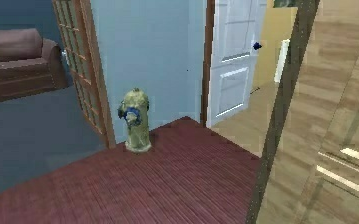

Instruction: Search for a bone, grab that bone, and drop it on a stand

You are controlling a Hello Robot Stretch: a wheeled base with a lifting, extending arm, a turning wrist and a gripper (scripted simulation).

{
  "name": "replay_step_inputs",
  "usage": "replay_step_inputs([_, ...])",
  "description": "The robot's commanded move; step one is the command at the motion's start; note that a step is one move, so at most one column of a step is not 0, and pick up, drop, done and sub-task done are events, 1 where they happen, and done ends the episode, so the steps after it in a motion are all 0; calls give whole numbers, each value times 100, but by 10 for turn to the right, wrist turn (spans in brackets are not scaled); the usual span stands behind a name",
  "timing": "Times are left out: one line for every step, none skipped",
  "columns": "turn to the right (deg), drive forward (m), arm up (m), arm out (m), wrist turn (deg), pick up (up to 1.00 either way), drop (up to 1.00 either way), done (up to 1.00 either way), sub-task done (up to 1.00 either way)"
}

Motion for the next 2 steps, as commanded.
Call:
replay_step_inputs([-270, 0, 0, 0, 0, 0, 0, 0, 0])
replay_step_inputs([0, 75, 0, 0, 0, 0, 0, 0, 0])
